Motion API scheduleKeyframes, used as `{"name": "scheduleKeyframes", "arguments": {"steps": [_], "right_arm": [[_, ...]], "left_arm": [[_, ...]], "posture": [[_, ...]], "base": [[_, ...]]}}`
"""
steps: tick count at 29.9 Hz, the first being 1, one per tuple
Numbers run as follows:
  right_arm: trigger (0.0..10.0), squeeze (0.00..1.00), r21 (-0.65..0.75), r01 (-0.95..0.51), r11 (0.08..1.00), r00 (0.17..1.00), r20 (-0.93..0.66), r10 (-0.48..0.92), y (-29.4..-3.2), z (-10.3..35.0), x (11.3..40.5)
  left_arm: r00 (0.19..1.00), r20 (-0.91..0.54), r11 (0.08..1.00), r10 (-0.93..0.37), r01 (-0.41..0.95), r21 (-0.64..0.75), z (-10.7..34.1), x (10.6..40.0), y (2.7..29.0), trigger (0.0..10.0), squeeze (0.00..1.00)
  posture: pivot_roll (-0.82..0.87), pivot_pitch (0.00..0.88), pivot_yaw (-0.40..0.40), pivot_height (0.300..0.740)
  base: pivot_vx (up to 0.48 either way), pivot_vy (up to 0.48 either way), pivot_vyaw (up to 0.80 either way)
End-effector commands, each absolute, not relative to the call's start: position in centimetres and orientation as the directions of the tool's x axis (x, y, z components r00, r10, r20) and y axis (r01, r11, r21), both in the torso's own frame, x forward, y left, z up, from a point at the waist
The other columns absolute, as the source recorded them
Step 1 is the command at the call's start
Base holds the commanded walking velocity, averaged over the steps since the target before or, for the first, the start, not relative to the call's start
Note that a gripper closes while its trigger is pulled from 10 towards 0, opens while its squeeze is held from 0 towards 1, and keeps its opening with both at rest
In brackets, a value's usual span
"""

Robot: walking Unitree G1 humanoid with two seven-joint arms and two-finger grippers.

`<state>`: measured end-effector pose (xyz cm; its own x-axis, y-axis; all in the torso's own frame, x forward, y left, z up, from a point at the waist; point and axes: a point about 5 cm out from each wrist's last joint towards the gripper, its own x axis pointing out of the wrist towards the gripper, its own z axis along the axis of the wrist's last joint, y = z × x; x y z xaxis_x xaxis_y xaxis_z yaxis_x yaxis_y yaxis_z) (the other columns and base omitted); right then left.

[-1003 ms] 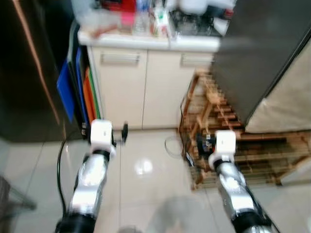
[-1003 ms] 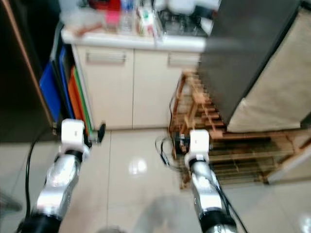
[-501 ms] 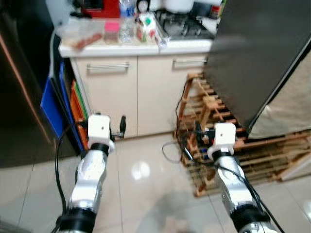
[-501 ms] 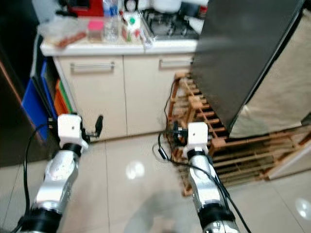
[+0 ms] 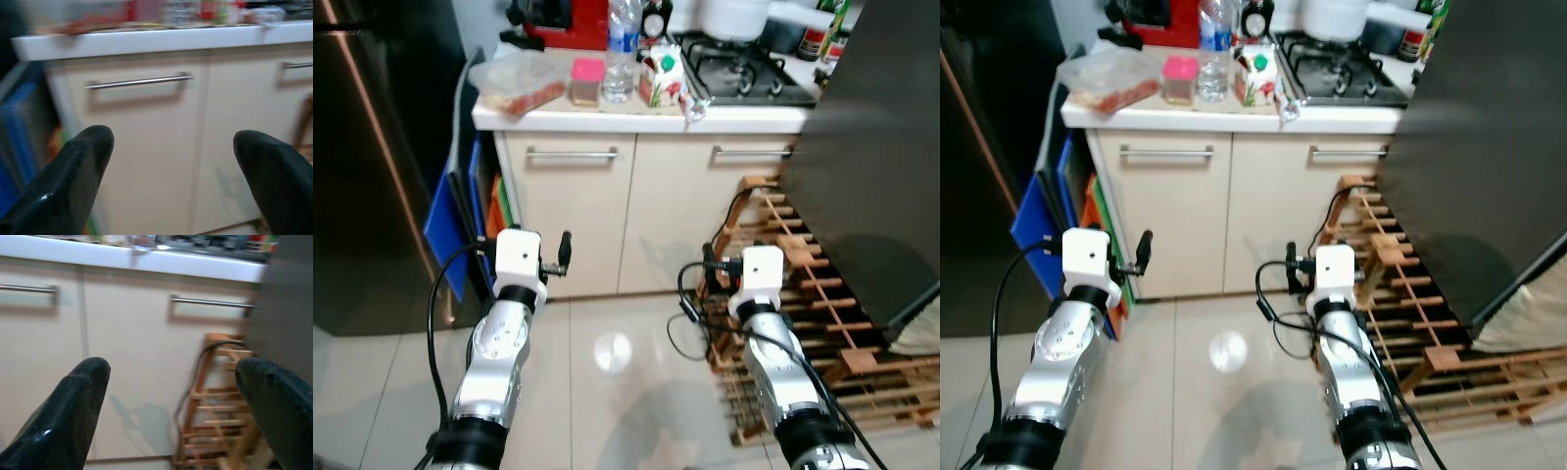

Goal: Restocking fridge

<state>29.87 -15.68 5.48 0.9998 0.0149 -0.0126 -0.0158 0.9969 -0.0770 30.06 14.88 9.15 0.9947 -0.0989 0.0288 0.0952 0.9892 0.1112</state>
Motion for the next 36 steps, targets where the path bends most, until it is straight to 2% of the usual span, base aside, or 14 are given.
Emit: {"name": "scheduleKeyframes", "arguments": {"steps": [1, 8, 33, 34, 36], "right_arm": [[10.0, 0.0, -0.07, 0.003, 0.998, 1.0, -0.027, -0.005, -16.16, 5.31, 29.86], [10.0, 0.0, -0.069, 0.003, 0.998, 1.0, -0.029, -0.005, -16.22, 5.32, 29.93], [10.0, 0.0, -0.076, 0.029, 0.997, 0.999, -0.035, -0.032, -17.0, 5.21, 29.89], [10.0, 0.0, -0.059, 0.019, 0.998, 1.0, -0.016, -0.02, -16.82, 5.59, 29.92], [10.0, 0.0, -0.059, 0.019, 0.998, 1.0, -0.016, -0.02, -16.82, 5.59, 29.92]], "left_arm": [[0.991, 0.029, 0.985, -0.128, 0.124, 0.12, 9.17, 30.06, 14.29, 10.0, 0.0], [0.983, 0.037, 0.979, -0.177, 0.172, 0.111, 9.51, 30.36, 13.98, 10.0, 0.0], [0.974, 0.038, 0.969, -0.225, 0.22, 0.117, 9.55, 30.47, 13.78, 10.0, 0.0], [0.982, 0.021, 0.981, -0.187, 0.186, 0.045, 9.14, 30.27, 14.16, 10.0, 0.0], [0.982, 0.021, 0.981, -0.187, 0.186, 0.045, 9.14, 30.27, 14.16, 10.0, 0.0]], "posture": [[-0.03, 0.0, -0.048, 0.74], [-0.04, 0.0, -0.047, 0.74], [-0.04, 0.0, -0.05, 0.74], [-0.04, 0.0, -0.052, 0.74], [-0.04, 0.0, -0.052, 0.74]], "base": [[0.0, 0.0, -0.64], [0.0, 0.0, -0.65], [0.0, 0.0, -0.65], [0.0, 0.0, -0.64], [0.0, 0.0, -0.64]]}}
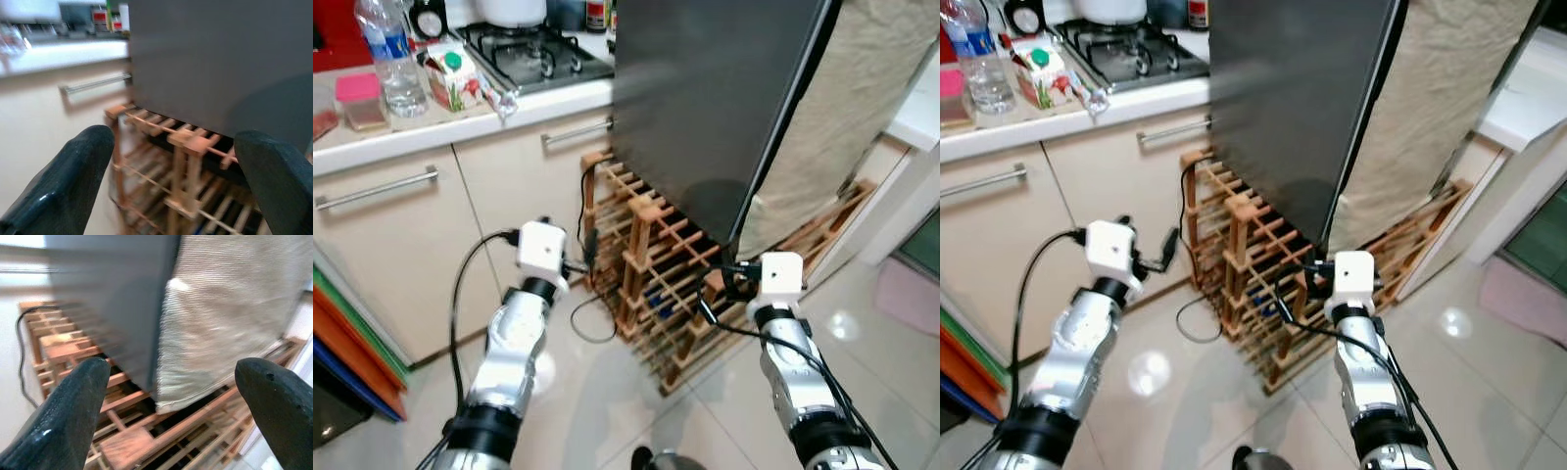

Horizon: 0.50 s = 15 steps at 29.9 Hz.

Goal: Restocking fridge

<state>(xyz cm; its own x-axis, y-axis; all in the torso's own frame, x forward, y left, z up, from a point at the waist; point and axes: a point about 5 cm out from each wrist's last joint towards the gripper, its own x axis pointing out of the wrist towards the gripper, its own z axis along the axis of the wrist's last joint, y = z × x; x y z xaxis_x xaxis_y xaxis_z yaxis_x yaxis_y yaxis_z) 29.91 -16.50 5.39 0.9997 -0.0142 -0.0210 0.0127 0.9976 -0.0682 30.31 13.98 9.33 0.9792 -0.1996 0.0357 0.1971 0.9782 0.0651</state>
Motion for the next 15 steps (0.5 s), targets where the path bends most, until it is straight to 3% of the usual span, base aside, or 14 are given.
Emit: {"name": "scheduleKeyframes", "arguments": {"steps": [1, 15], "right_arm": [[10.0, 0.0, -0.054, 0.015, 0.998, 1.0, -0.011, -0.016, -16.75, 5.7, 29.92], [10.0, 0.0, -0.05, -0.019, 0.999, 1.0, 0.022, 0.02, -16.38, 6.46, 30.15]], "left_arm": [[0.984, 0.015, 0.984, -0.176, 0.176, 0.02, 8.99, 30.17, 14.29, 10.0, 0.0], [0.983, 0.017, 0.983, -0.182, 0.182, 0.02, 8.88, 30.17, 14.25, 10.0, 0.0]], "posture": [[-0.04, 0.0, -0.052, 0.74], [-0.04, 0.0, -0.056, 0.74]], "base": [[0.0, 0.0, -0.64], [0.0, 0.0, -0.64]]}}
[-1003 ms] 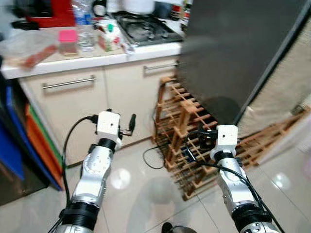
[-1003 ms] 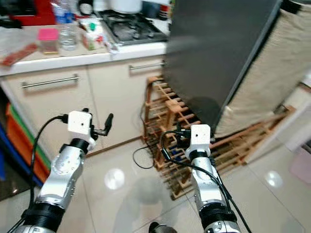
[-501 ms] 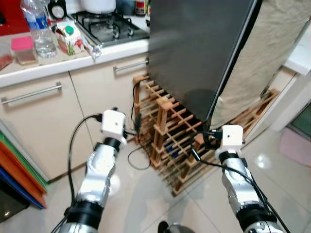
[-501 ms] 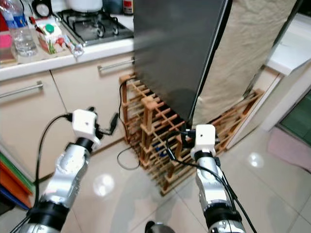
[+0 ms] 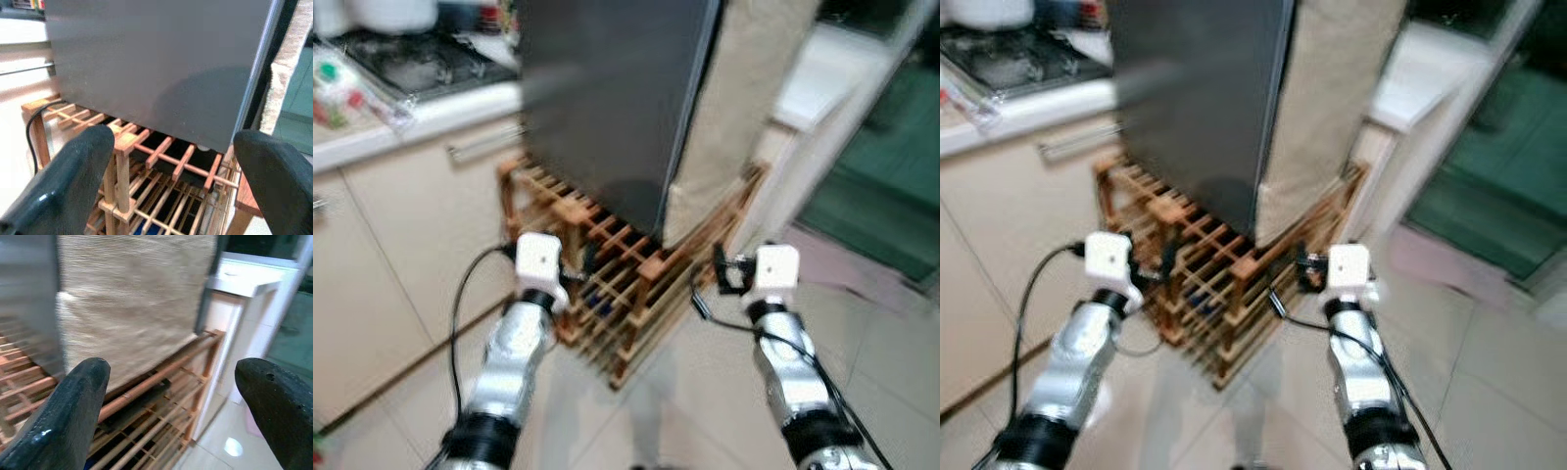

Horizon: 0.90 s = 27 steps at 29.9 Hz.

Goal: Restocking fridge

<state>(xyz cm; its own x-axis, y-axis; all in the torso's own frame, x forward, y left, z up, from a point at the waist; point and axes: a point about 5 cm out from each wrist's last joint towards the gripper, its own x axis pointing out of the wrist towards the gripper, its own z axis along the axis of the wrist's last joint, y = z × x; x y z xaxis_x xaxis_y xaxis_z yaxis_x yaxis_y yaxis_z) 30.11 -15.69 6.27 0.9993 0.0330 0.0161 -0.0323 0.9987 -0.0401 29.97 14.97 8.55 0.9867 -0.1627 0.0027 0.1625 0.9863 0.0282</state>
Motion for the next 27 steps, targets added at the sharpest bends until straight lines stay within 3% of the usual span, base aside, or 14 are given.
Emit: {"name": "scheduleKeyframes", "arguments": {"steps": [1, 18, 27], "right_arm": [[10.0, 0.0, -0.05, -0.019, 0.999, 1.0, 0.022, 0.02, -16.4, 6.5, 30.2], [10.0, 0.0, -0.084, -0.05, 0.995, 0.998, 0.031, 0.053, -15.9, 6.6, 30.3], [10.0, 0.0, -0.098, -0.028, 0.995, 0.997, 0.067, 0.035, -15.9, 7.2, 30.5]], "left_arm": [[0.984, 0.02, 0.984, -0.177, 0.176, 0.017, 9.0, 30.2, 14.4, 10.0, 0.0], [0.979, 0.024, 0.979, -0.2, 0.199, 0.055, 9.1, 30.4, 14.2, 10.0, 0.0], [0.979, 0.061, 0.979, -0.196, 0.192, 0.069, 10.0, 30.7, 14.1, 10.0, 0.0]], "posture": [[-0.04, 0.0, -0.055, 0.74], [-0.04, 0.0, -0.051, 0.74], [-0.03, 0.0, -0.052, 0.74]], "base": [[0.0, 0.0, -0.64], [0.0, 0.0, -0.64], [0.0, 0.0, 0.0]]}}
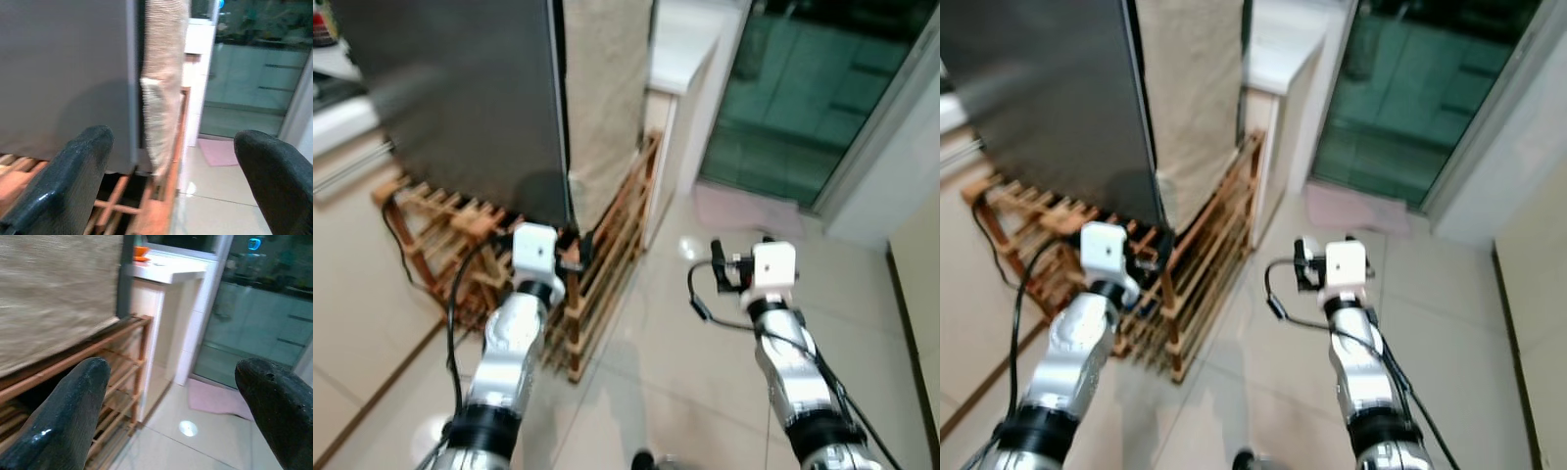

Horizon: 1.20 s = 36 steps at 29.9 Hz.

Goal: Restocking fridge

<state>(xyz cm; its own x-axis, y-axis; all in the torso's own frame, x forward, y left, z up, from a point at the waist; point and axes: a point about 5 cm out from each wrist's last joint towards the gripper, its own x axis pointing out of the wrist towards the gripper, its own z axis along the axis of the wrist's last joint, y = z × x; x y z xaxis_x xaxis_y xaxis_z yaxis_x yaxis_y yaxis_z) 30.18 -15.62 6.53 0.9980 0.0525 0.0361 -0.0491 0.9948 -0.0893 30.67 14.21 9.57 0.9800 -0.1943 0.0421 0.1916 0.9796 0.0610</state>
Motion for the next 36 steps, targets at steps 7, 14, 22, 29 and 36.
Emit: {"name": "scheduleKeyframes", "arguments": {"steps": [7, 14, 22, 29, 36], "right_arm": [[10.0, 0.0, -0.094, -0.001, 0.996, 0.992, 0.123, 0.013, -16.6, 9.0, 30.3], [10.0, 0.0, -0.093, -0.044, 0.995, 0.996, 0.07, 0.051, -17.7, 8.9, 26.6], [10.0, 0.0, -0.095, -0.047, 0.994, 0.998, 0.035, 0.05, -18.1, 9.2, 24.2], [10.0, 0.0, -0.067, 0.008, 0.998, 1.0, 0.007, -0.008, -19.1, 8.2, 25.2], [10.0, 0.0, -0.078, 0.027, 0.997, 1.0, 0.017, -0.026, -19.3, 8.6, 25.7]], "left_arm": [[0.971, 0.122, 0.977, -0.207, 0.198, 0.081, 12.3, 30.9, 14.2, 10.0, 0.0], [0.964, 0.129, 0.966, -0.232, 0.213, 0.144, 14.2, 29.9, 15.9, 10.0, 0.0], [0.942, 0.107, 0.946, -0.319, 0.308, 0.102, 14.1, 27.7, 15.6, 10.0, 0.0], [0.937, 0.15, 0.948, -0.317, 0.308, 0.078, 14.7, 27.9, 14.5, 10.0, 0.0], [0.929, 0.178, 0.945, -0.326, 0.32, 0.059, 15.4, 27.9, 14.1, 10.0, 0.0]], "posture": [[-0.03, 0.0, -0.047, 0.74], [-0.02, 0.0, -0.037, 0.74], [-0.04, 0.0, -0.017, 0.74], [-0.04, 0.0, -0.019, 0.74], [-0.04, 0.0, -0.021, 0.74]], "base": [[0.0, 0.0, 0.0], [0.0, 0.0, 0.0], [0.0, 0.0, 0.0], [0.119, 0.0, 0.0], [0.48, 0.0, 0.0]]}}
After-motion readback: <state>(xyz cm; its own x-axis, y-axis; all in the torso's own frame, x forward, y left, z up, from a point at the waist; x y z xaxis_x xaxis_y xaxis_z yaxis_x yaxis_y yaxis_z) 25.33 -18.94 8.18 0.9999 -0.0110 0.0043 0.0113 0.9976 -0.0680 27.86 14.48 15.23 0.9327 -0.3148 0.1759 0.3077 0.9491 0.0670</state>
